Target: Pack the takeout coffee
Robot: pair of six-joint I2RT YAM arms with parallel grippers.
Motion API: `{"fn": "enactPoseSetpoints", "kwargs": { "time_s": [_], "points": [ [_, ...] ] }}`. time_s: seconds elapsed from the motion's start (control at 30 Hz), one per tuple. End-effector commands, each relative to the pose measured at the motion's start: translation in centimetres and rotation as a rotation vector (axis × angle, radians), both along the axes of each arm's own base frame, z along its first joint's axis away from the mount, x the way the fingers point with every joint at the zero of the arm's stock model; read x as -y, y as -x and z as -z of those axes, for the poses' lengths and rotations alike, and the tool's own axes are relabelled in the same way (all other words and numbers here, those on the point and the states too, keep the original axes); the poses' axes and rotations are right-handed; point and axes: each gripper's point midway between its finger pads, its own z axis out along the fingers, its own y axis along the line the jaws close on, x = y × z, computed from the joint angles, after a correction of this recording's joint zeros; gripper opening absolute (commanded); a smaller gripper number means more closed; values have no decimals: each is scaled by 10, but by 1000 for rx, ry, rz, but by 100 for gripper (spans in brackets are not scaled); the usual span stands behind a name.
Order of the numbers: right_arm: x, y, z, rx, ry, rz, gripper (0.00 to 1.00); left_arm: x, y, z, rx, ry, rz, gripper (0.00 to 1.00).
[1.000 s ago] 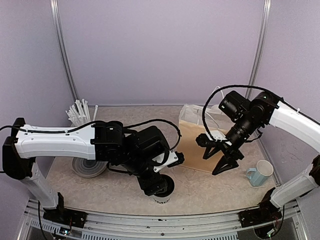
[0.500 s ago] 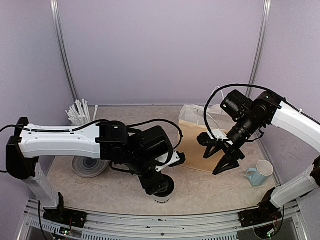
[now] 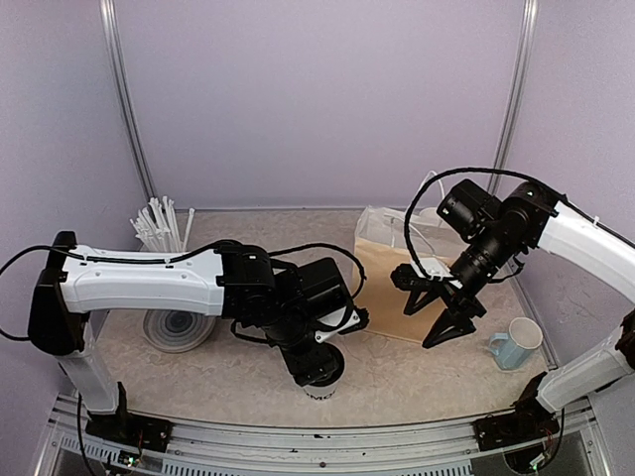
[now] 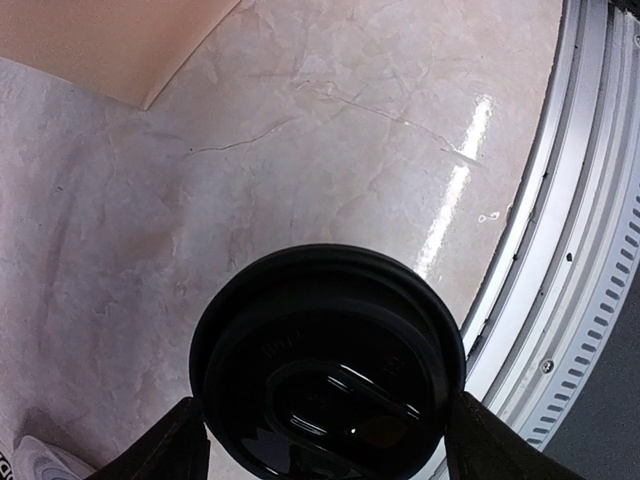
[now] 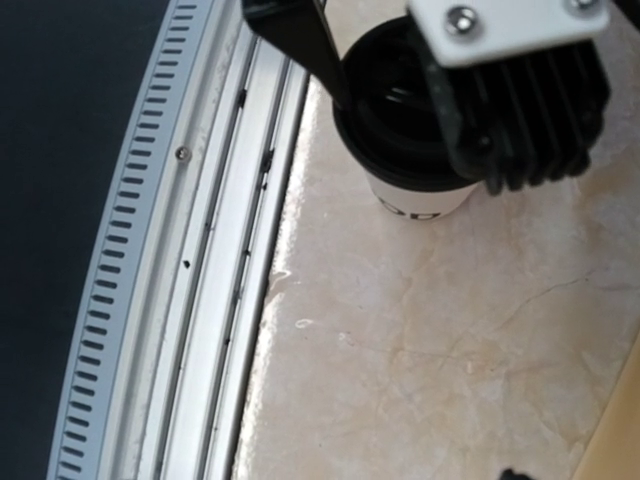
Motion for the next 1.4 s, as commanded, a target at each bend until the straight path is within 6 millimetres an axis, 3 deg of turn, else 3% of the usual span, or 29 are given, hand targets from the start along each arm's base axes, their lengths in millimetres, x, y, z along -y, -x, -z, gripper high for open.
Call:
{"fn": "enactPoseSetpoints", "kwargs": {
  "time_s": [0.0, 0.5, 0.6, 0.77, 1.0, 1.27, 1.37],
  "points": [
    [1, 4, 2, -10, 1, -4, 76, 7, -3, -2, -17, 13, 17, 78],
    [-1, 6, -2, -21, -9, -8, 78, 8, 1, 11, -55, -6, 43, 78],
    [-2, 7, -9, -22, -25, -16, 79, 7, 2, 11, -56, -10, 42, 73],
    [-3, 8, -21, -6, -51, -20, 79, 9, 7, 3, -85, 5, 50, 66],
    [-3, 8, -30, 11, -69, -20, 79, 9, 2, -23, -55, 56, 28, 64],
    [-3, 17, -35, -44, -75, -36, 80, -7, -5, -24, -33, 36, -15, 63],
    [-5, 28, -60, -64, -150, -56, 83, -16, -11, -27, -29, 35, -49, 63]
  ]
}}
